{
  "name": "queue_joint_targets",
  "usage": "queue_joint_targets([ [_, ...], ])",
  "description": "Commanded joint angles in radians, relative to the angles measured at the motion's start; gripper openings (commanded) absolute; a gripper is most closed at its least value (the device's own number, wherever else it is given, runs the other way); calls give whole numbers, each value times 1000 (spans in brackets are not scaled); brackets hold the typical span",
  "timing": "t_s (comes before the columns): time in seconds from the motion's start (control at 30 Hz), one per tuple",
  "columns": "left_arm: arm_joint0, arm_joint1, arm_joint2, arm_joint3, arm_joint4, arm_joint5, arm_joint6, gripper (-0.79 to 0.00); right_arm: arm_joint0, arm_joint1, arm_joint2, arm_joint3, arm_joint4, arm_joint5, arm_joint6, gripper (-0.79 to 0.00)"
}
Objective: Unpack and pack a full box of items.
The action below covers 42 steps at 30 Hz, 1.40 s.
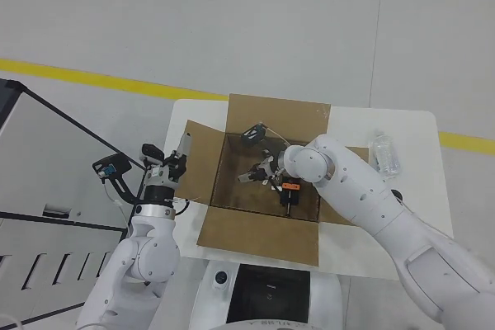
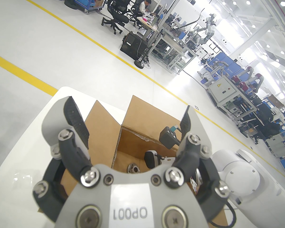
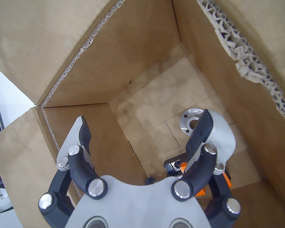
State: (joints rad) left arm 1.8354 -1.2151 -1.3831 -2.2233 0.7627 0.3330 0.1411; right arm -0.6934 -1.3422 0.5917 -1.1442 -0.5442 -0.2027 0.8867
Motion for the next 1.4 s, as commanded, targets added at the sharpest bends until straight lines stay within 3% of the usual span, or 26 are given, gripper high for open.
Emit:
queue_joint_targets([
  [0.0,0,0,0,0,0,0,0,-785,0,0,0,0,0,0,0,-616],
  [0.03,0,0,0,0,0,0,0,0,0,0,0,0,0,0,0,-28],
  [0.2,0,0,0,0,0,0,0,0,0,0,0,0,0,0,0,-28],
  [0.23,0,0,0,0,0,0,0,0,-4,0,-4,-5,-11,-7,-2,-400],
  [0.27,0,0,0,0,0,0,0,0,-3,1,-9,-8,-35,-13,6,-474],
  [0.33,0,0,0,0,0,0,0,0,7,3,-11,-8,-81,0,27,-757],
  [0.4,0,0,0,0,0,0,0,0,16,3,-10,-7,-103,-5,48,-785],
  [0.47,0,0,0,0,0,0,0,0,29,4,-11,4,-130,-9,73,-656],
  [0.57,0,0,0,0,0,0,0,0,42,4,-13,24,-159,-45,95,-613],
  [0.67,0,0,0,0,0,0,0,0,48,3,-15,42,-175,-86,99,-505],
  [0.7,0,0,0,0,0,0,0,0,47,2,-18,47,-181,-101,95,-416],
  [0.73,0,0,0,0,0,0,0,0,44,2,-22,53,-186,-123,90,-268],
  [0.77,0,0,0,0,0,0,0,0,40,1,-26,63,-192,-137,84,-9],
  [1.37,0,0,0,0,0,0,0,0,38,0,-28,75,-202,-137,78,0],
])
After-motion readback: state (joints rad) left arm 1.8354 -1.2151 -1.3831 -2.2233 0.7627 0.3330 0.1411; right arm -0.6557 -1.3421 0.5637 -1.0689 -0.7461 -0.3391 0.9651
